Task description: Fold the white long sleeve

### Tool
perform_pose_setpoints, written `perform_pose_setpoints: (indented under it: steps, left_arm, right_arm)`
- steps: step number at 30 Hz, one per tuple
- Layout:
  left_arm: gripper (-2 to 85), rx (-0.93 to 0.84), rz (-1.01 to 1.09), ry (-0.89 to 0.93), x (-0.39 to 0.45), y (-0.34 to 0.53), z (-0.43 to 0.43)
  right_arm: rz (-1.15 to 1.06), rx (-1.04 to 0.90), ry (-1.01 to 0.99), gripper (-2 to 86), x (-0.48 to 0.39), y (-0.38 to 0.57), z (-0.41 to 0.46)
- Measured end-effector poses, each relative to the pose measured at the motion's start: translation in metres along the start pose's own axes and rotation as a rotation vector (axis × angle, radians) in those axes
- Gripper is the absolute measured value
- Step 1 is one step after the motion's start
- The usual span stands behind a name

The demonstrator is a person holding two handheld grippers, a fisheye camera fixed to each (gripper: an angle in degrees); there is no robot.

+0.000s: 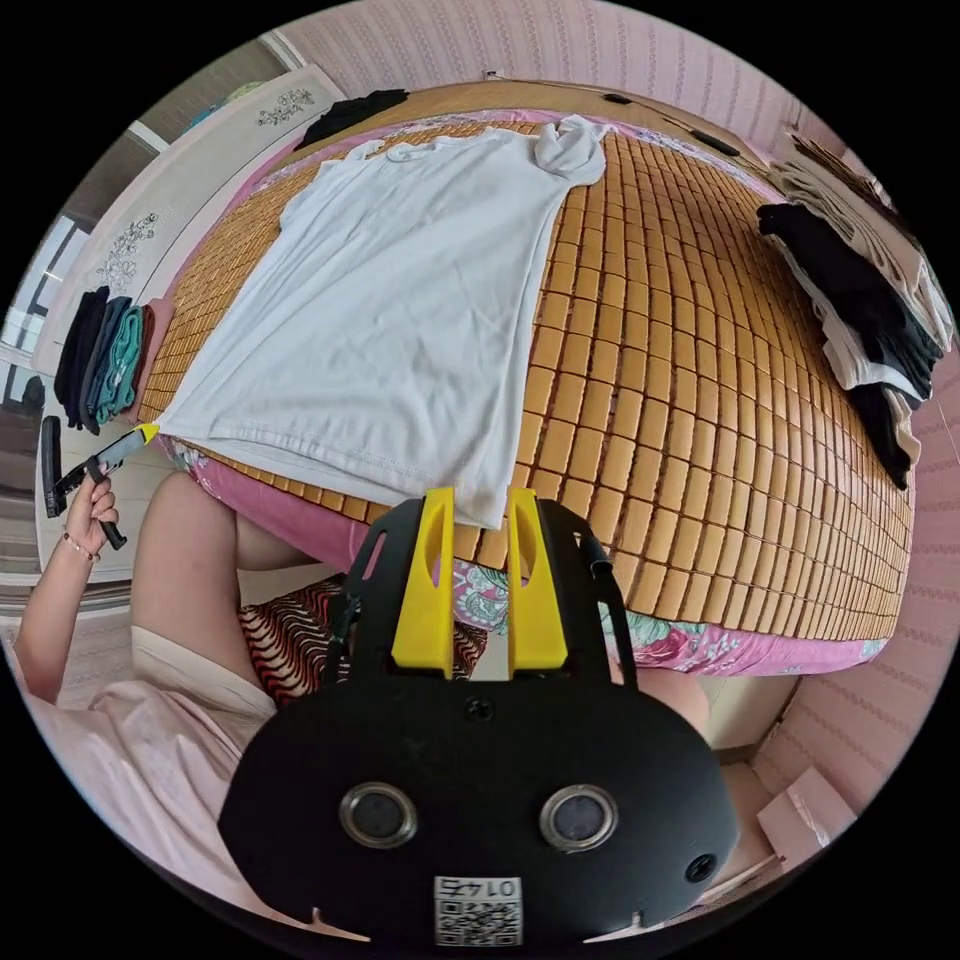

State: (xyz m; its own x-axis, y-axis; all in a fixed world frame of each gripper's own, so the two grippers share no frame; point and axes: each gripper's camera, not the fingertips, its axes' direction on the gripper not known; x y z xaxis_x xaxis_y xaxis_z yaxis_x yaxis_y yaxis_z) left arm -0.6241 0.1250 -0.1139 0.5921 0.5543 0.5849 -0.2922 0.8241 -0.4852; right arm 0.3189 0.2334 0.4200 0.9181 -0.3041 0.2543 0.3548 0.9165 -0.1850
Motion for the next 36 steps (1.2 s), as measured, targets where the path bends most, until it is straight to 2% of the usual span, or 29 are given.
perform_pose_setpoints:
  steps: [3,6,12,15,19,36]
  left_arm:
    - [-1.0,-0.009,0.002,-0.005,0.002,-0.007,0.007]
    - [-1.0,-0.021,0.01,-0.015,0.006,-0.013,0.016]
    - [-1.0,-0.023,0.061,-0.017,0.019,-0.023,0.024]
    - [-1.0,-0.069,0.089,-0.049,0.028,-0.027,0.039]
    - [-1.0,-0.111,0.148,-0.13,0.043,-0.027,0.046]
    - [-0.9,-0.146,0.126,-0.123,0.068,0.013,0.058]
  right_arm:
    - [-0.008,-0.058,0.048,7.1,-0.005,-0.015,0.02]
    - [0.027,-0.059,0.013,2.2,0.007,-0.025,0.021]
    - [0.117,0.088,-0.039,-0.1,0.048,-0.009,-0.023]
    - [0.186,0.018,-0.083,-0.2,0.068,-0.006,0.0]
    - [0.172,-0.007,-0.099,-0.2,0.068,-0.006,0.011]
    - [0.054,-0.154,-0.108,0.4,0.051,0.03,0.031]
